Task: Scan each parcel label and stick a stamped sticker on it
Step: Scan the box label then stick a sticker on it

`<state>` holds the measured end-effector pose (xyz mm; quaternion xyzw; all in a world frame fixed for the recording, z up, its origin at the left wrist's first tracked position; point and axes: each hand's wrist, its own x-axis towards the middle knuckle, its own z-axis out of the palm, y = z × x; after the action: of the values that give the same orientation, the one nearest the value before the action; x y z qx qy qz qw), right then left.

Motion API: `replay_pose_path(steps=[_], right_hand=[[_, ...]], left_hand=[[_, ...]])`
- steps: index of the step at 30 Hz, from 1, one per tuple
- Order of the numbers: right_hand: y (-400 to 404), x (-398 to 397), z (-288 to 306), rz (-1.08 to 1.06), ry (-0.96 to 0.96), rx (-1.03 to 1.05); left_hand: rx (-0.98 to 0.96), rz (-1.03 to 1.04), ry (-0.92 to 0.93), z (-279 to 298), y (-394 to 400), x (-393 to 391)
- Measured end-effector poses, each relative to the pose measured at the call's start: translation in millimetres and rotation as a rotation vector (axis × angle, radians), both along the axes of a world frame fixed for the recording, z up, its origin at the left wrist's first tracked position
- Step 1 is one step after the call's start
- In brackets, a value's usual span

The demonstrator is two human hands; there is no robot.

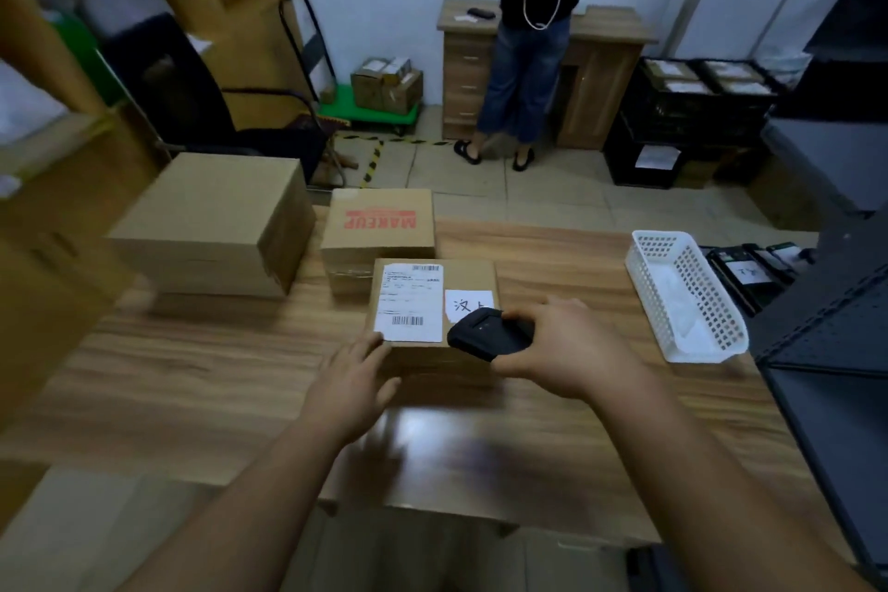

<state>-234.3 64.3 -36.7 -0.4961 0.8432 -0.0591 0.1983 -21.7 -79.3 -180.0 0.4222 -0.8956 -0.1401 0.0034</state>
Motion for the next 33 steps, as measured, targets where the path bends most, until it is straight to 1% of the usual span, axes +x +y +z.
replay_pose_path(steps=[2, 6, 8, 11, 13, 16, 19, 21, 24, 27, 30, 33], right_hand=[[-8.2, 9.7, 2.4, 0.022, 0.008, 0.024], [-10.9, 16.1, 12.4, 0.001, 0.027, 0.061], [-7.1, 14.5, 19.5, 0.006, 0.042, 0.095], [0.9, -0.4, 24.9, -0.051, -0.048, 0.094], [6.6, -20.3, 18.4, -0.084, -0.088, 0.036], [16.3, -56.6, -14.9, -0.121, 0.010, -0.045], [30.6, -81.4, -68.9, -0.194, 0.079, -0.104], [40.7, -90.5, -108.7, -0.204, 0.109, -0.105], [51.8, -95.6, -159.3, -0.165, 0.078, -0.069], [55.4, -94.0, -199.9, -0.092, 0.052, -0.027], [55.6, -92.2, -227.9, -0.090, 0.065, -0.004], [54.8, -93.7, -241.3, -0.086, 0.052, 0.031]], left_hand=[[0.030, -0.017, -0.022, 1.0, -0.2, 3.3], [0.089, -0.010, -0.018, 5.2, -2.1, 3.8], [0.080, -0.014, -0.013, 6.8, -2.7, 2.9], [0.032, 0.013, 0.007, 10.0, -4.9, -5.1], [-0.008, 0.027, 0.052, 12.2, -6.6, -15.5], [-0.008, 0.005, 0.136, 16.2, -6.1, -39.0], [0.005, -0.062, 0.212, 17.1, -1.9, -69.7], [0.016, -0.102, 0.236, 13.7, 2.4, -90.1], [0.005, -0.143, 0.236, 2.1, 6.2, -114.8], [-0.046, -0.177, 0.236, -10.4, 6.3, -130.7], [-0.091, -0.159, 0.240, -16.0, 2.5, -141.5], [-0.091, -0.133, 0.244, -16.4, -8.4, -150.4]])
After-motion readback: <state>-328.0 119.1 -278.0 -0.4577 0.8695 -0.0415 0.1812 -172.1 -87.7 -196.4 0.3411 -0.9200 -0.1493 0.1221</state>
